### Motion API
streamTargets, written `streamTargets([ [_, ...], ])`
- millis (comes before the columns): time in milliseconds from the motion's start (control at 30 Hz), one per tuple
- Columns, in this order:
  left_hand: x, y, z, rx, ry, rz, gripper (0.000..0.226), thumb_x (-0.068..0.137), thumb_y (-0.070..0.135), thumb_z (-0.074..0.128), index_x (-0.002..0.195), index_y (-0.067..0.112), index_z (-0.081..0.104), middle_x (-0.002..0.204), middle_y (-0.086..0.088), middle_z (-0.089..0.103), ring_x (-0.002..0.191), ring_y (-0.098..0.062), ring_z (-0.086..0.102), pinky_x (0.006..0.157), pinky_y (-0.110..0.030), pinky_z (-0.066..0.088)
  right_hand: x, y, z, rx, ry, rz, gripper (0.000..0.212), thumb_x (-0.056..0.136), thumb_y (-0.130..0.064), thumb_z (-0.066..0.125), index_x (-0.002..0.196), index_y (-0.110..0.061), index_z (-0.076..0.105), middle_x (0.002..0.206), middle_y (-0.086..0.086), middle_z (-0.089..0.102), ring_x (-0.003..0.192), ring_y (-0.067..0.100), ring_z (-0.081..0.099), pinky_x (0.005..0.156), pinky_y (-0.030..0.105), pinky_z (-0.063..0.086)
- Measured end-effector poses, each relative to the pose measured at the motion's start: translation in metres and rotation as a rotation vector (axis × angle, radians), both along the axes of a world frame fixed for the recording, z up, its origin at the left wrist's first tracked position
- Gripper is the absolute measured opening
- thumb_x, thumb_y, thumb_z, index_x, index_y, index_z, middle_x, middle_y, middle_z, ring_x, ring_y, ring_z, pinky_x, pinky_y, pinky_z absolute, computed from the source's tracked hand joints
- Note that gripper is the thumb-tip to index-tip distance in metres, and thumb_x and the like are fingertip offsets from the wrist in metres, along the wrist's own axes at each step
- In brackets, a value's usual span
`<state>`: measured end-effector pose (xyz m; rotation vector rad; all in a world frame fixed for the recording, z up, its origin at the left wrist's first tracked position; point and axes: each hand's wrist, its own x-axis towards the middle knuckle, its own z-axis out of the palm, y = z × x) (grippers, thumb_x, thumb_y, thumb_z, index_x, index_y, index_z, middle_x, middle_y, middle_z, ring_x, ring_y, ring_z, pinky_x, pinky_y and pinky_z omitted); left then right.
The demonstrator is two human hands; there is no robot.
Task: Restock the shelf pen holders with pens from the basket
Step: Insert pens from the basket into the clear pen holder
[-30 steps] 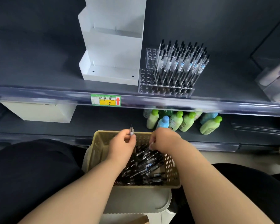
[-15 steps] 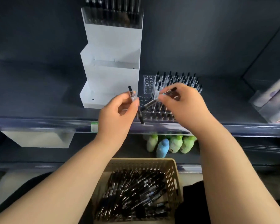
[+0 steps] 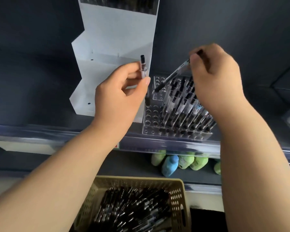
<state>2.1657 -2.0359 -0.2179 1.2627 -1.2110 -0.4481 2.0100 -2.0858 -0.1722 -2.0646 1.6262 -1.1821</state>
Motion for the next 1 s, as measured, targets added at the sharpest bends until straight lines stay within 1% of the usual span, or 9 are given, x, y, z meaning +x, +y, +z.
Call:
streamTargets([
  [100, -0.002, -0.004, 0.001, -0.007, -0.027, -0.003, 0.022, 0.086, 0.013, 0.066, 0.107, 0.018, 0.066, 0.094, 0.012, 0.069, 0.09, 0.002, 0.064, 0.079, -0.01, 0.049, -0.001, -0.01, -0.004, -0.006, 0.056, -0.009, 0.018, 0.095, -0.023, 0.046, 0.1, -0.025, 0.062, 0.073, -0.02, 0.052, 0.059, -0.007, 0.048, 0.05, 0.002, 0.032],
  [167, -0.002, -0.005, -0.001, -0.007, -0.039, -0.005, 0.022, 0.086, 0.014, 0.065, 0.108, 0.017, 0.066, 0.095, 0.011, 0.069, 0.091, 0.001, 0.065, 0.079, -0.01, 0.049, -0.001, -0.015, -0.006, 0.0, 0.073, -0.005, 0.019, 0.093, -0.021, 0.047, 0.099, -0.023, 0.065, 0.069, -0.02, 0.05, 0.056, -0.011, 0.049, 0.049, 0.0, 0.033],
  [300, -0.001, -0.003, -0.004, -0.005, -0.077, -0.009, 0.023, 0.086, 0.016, 0.066, 0.108, 0.017, 0.066, 0.096, 0.011, 0.069, 0.091, -0.001, 0.065, 0.08, -0.011, 0.05, 0.003, -0.015, -0.005, -0.003, 0.125, 0.016, 0.019, 0.092, -0.02, 0.048, 0.097, -0.021, 0.066, 0.072, -0.018, 0.053, 0.059, 0.007, 0.051, 0.051, 0.001, 0.035],
  [400, 0.002, -0.002, -0.003, -0.028, -0.082, -0.011, 0.024, 0.085, 0.017, 0.066, 0.109, 0.018, 0.065, 0.097, 0.01, 0.069, 0.092, -0.003, 0.065, 0.083, -0.017, 0.051, 0.007, -0.013, -0.004, -0.041, 0.18, 0.016, 0.019, 0.091, -0.02, 0.047, 0.096, -0.02, 0.066, 0.08, -0.007, 0.058, 0.071, 0.009, 0.051, 0.055, 0.002, 0.034],
  [500, 0.003, 0.0, -0.003, -0.021, -0.057, 0.002, 0.025, 0.085, 0.015, 0.066, 0.11, 0.015, 0.065, 0.097, 0.008, 0.069, 0.092, -0.004, 0.066, 0.082, -0.017, 0.052, 0.012, -0.012, -0.007, -0.075, 0.248, 0.018, 0.02, 0.091, -0.019, 0.047, 0.097, -0.018, 0.066, 0.085, -0.001, 0.06, 0.077, 0.014, 0.053, 0.058, 0.012, 0.037],
  [567, 0.003, 0.001, -0.002, -0.003, -0.034, 0.012, 0.026, 0.085, 0.015, 0.066, 0.111, 0.014, 0.065, 0.097, 0.007, 0.069, 0.092, -0.004, 0.066, 0.082, -0.018, 0.053, 0.015, -0.012, -0.01, -0.088, 0.279, 0.028, 0.02, 0.092, -0.019, 0.048, 0.098, -0.016, 0.067, 0.088, 0.002, 0.062, 0.079, 0.018, 0.054, 0.066, 0.023, 0.04],
  [733, 0.003, 0.005, -0.003, 0.009, -0.015, 0.013, 0.027, 0.085, 0.016, 0.067, 0.112, 0.012, 0.066, 0.097, 0.005, 0.07, 0.093, -0.005, 0.066, 0.083, -0.019, 0.053, 0.021, -0.012, -0.018, -0.12, 0.346, 0.04, 0.023, 0.091, -0.023, 0.055, 0.11, -0.015, 0.065, 0.094, 0.005, 0.064, 0.091, 0.026, 0.056, 0.082, 0.038, 0.047],
  [867, 0.002, 0.005, -0.004, 0.007, -0.049, 0.01, 0.028, 0.085, 0.017, 0.067, 0.113, 0.011, 0.066, 0.099, 0.004, 0.07, 0.093, -0.005, 0.066, 0.081, -0.014, 0.052, 0.022, -0.014, -0.02, -0.132, 0.362, 0.04, 0.025, 0.088, -0.021, 0.06, 0.112, -0.016, 0.065, 0.092, 0.002, 0.064, 0.093, 0.026, 0.055, 0.083, 0.039, 0.046],
  [1000, 0.002, 0.003, -0.005, 0.021, -0.048, -0.003, 0.027, 0.086, 0.017, 0.066, 0.112, 0.013, 0.066, 0.098, 0.006, 0.07, 0.092, -0.002, 0.065, 0.08, -0.011, 0.05, 0.023, -0.015, -0.021, -0.157, 0.325, 0.035, 0.02, 0.085, -0.014, 0.06, 0.101, -0.018, 0.07, 0.092, 0.001, 0.069, 0.092, 0.025, 0.057, 0.081, 0.036, 0.047],
])
